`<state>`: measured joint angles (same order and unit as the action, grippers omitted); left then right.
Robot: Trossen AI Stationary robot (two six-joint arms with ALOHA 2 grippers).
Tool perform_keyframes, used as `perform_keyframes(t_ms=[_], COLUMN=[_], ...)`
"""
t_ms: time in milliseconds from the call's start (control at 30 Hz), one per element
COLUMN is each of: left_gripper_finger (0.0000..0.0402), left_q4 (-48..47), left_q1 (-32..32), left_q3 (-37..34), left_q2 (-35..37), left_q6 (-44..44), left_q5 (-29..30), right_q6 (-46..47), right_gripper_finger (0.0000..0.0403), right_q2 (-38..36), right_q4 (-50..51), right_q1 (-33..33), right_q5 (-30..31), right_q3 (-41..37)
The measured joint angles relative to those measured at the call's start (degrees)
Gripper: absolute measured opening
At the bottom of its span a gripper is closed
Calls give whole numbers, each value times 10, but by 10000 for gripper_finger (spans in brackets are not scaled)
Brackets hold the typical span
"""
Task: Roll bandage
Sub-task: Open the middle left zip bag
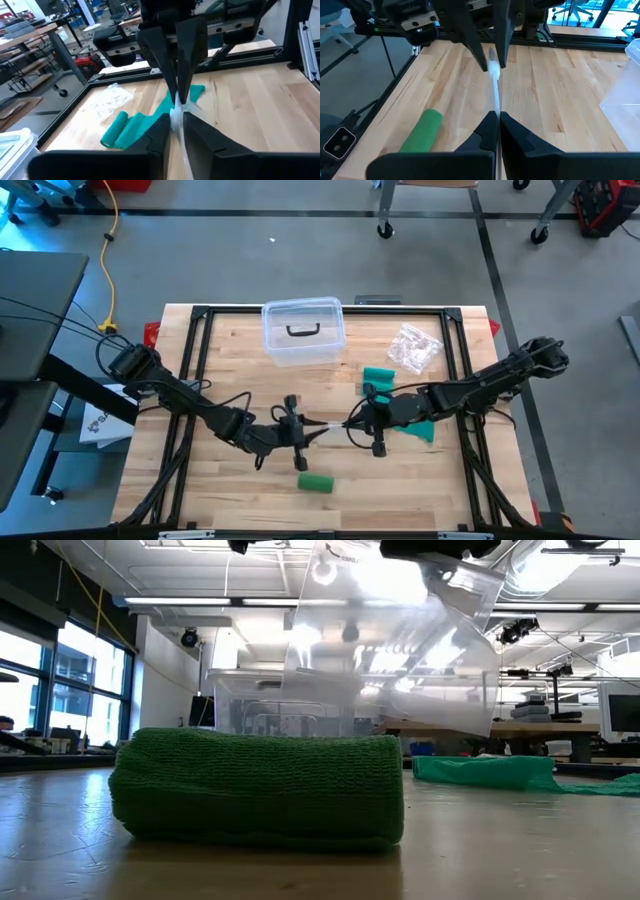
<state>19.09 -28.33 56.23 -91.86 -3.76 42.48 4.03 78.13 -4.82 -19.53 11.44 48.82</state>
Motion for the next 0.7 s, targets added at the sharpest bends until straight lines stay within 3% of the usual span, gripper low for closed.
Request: perform_keyframes(t_ms=[333,533,700], left_gripper_finger=[8,13,38], left_q4=[0,1,4], left_q1=[4,20,25], left_q3=[0,0,0], left_q2=[0,0,-1], left_q6=[1,5,7], left_q5=[-14,-67,-75], right_q6=[0,0,0], right_gripper_finger=[0,0,0], right_q2=[0,0,0], right_q4=[3,-4,-5], right_q1=[0,0,0], right_q5=[-6,-6,-6], right_q3=[0,-1,-1])
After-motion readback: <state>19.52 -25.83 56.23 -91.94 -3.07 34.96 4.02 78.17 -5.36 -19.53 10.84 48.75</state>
